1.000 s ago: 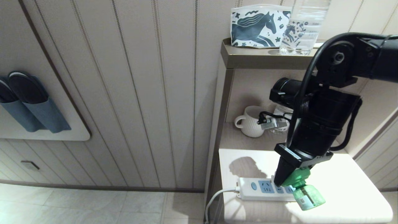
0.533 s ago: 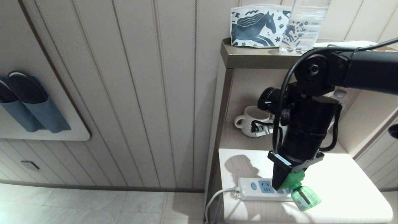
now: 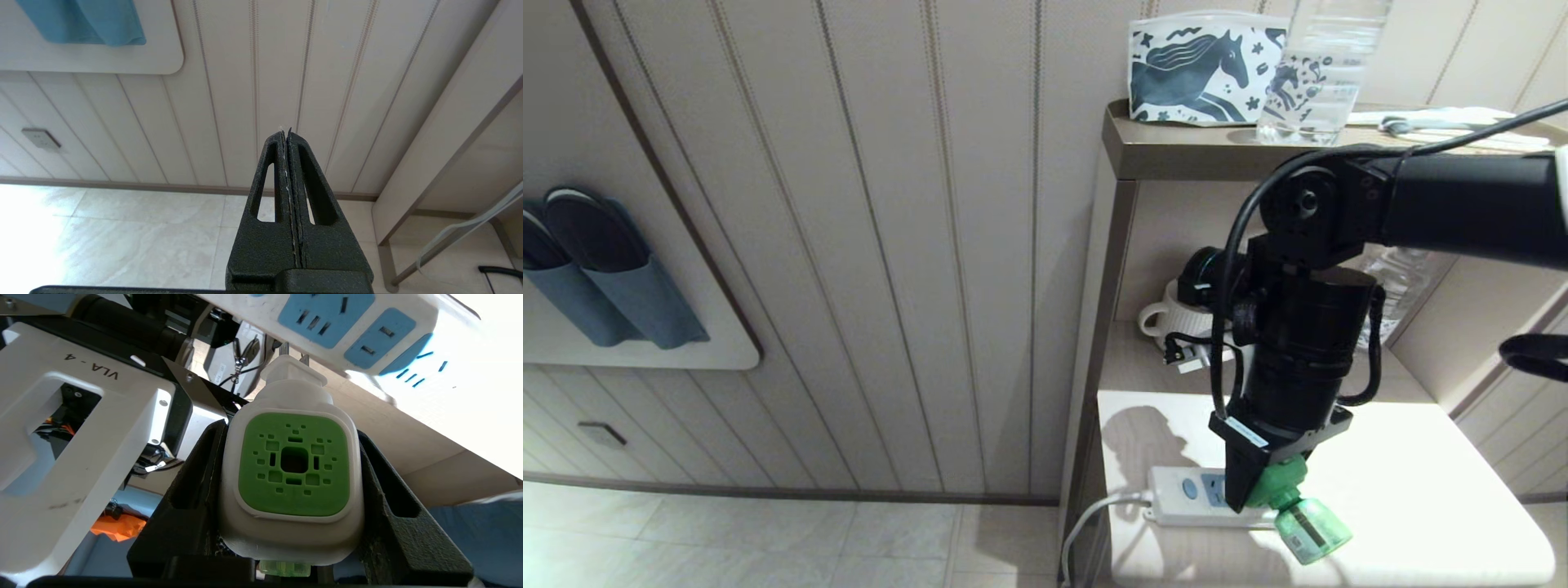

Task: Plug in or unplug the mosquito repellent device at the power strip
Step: Insert the plug into the socket

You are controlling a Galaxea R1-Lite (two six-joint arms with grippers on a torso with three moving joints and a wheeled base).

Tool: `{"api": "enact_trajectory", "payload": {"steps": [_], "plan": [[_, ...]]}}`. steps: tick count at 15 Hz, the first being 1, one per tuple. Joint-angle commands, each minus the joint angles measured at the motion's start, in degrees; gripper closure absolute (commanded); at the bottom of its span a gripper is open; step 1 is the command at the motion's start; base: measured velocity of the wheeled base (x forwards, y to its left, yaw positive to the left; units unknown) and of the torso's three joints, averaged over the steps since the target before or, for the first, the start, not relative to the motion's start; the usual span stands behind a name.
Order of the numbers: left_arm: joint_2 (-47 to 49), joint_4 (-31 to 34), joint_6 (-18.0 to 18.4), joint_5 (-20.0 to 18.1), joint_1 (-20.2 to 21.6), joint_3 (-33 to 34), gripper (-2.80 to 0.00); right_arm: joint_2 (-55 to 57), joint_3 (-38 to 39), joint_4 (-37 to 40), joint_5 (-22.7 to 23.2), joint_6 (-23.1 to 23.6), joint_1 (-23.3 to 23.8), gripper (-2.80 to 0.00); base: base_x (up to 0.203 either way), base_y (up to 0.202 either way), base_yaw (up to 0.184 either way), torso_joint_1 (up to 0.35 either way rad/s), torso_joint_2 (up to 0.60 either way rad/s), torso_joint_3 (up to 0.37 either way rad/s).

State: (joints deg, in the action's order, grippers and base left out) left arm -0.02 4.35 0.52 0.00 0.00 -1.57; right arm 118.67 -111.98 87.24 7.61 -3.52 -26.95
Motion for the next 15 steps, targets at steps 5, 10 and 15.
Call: {"api": "enact_trajectory", "payload": {"steps": [5,10,15], "plan": [[0.02,0.04,0.0,0.0,0.0,-0.01,0.0,1.22,0.01,2.59,-1.89,-0.26,-0.38,0.0,0.0,0.0,0.0,0.0,0.0,0.0],[0.02,0.04,0.0,0.0,0.0,-0.01,0.0,1.57,0.01,2.68,-1.98,-0.43,-0.1,0.0,0.0,0.0,0.0,0.0,0.0,0.0],[0.02,0.04,0.0,0.0,0.0,-0.01,0.0,2.89,0.01,2.59,-1.89,-0.43,-0.29,0.0,0.0,0.0,0.0,0.0,0.0,0.0]]}}
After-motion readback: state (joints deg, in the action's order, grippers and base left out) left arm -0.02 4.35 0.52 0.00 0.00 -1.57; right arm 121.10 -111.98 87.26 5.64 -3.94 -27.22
